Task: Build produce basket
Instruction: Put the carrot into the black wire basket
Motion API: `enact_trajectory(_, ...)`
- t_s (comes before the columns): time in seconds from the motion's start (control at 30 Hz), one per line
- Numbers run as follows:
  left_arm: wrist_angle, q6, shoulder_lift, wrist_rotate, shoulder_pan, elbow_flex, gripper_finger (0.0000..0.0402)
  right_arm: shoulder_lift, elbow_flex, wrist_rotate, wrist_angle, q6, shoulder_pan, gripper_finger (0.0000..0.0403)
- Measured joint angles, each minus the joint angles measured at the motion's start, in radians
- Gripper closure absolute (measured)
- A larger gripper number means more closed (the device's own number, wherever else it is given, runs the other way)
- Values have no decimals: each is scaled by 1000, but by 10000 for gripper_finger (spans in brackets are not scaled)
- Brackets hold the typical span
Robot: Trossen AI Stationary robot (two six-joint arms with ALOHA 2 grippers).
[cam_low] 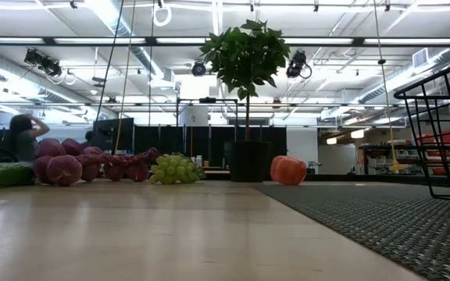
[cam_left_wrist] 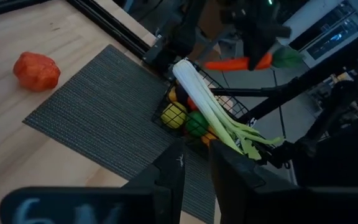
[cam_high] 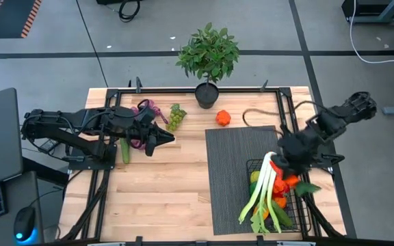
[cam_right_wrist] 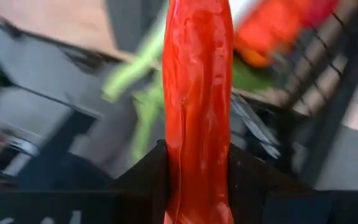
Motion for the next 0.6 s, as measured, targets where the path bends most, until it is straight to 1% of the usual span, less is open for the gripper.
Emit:
enact_trajectory(0.1, 0, -16, 1, -1, 0, 0, 322, 28, 0, -31, -31, 15, 92, 271)
enact_trajectory(0.2, 0, -52, 5, -24, 0, 0, 322, 62, 0, -33, -67, 47, 175, 271)
enact_trajectory(0.4, 0, -58, 5, -84, 1, 0, 322, 155, 0, 32, -177, 144, 326, 271)
enact_trajectory(0.5, 0, -69, 5, -100, 2, 0, 322, 209, 0, 67, -240, 186, 387, 270)
enact_trajectory(0.6, 0, -103, 5, -102, 2, 0, 322, 259, 0, 102, -251, 214, 436, 266)
